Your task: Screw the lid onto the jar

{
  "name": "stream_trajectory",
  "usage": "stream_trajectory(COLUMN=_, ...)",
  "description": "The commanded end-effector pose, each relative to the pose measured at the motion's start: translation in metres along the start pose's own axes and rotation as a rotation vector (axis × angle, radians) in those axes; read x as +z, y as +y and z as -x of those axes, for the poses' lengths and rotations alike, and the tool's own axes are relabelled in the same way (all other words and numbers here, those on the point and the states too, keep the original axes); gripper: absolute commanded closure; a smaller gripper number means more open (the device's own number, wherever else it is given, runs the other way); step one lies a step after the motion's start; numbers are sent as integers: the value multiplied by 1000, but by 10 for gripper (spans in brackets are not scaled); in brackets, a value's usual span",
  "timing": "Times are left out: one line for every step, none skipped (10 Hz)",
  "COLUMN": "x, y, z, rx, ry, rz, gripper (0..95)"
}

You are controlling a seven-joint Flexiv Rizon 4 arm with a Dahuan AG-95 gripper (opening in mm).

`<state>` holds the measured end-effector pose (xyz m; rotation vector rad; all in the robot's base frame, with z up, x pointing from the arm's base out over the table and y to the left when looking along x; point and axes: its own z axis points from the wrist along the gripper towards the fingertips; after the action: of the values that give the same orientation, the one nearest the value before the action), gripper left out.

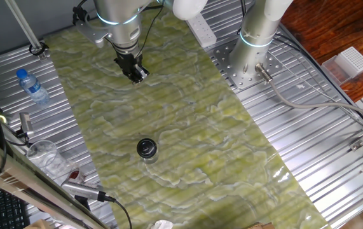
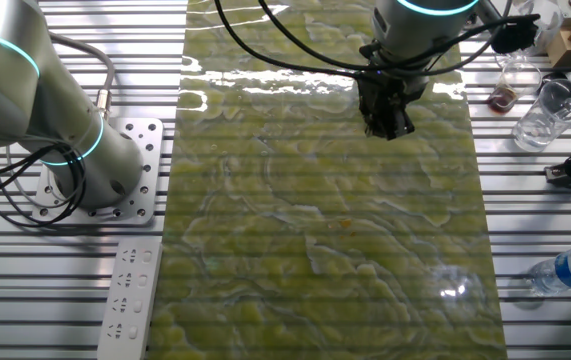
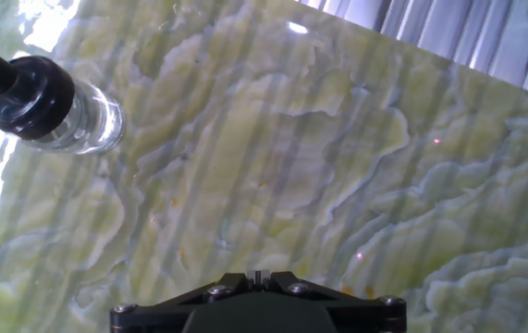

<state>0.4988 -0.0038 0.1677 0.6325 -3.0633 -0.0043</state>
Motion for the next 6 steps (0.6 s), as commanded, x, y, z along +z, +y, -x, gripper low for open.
stream_trajectory(x=-1, y=0, z=-1, rx=-19, ry=-8, rz=-3, gripper=950)
stream_trajectory(x=-1, y=0, z=-1, rx=-17, ry=-8, rz=-3, gripper=950)
stream_trajectory(x=-3, y=0, z=-2, rx=5, ry=-8, rz=-3, gripper=950)
stream_trajectory(x=-5, y=-1, z=-3, rx=-5, ry=-7, rz=-1, gripper=950)
stream_trajectory(x=-6, y=-1, z=-3, rx=-7, ry=-7, rz=-1, gripper=950)
stream_trajectory(x=-7, y=-1, z=-3, rx=-14, ry=-9, rz=-5, gripper=950)
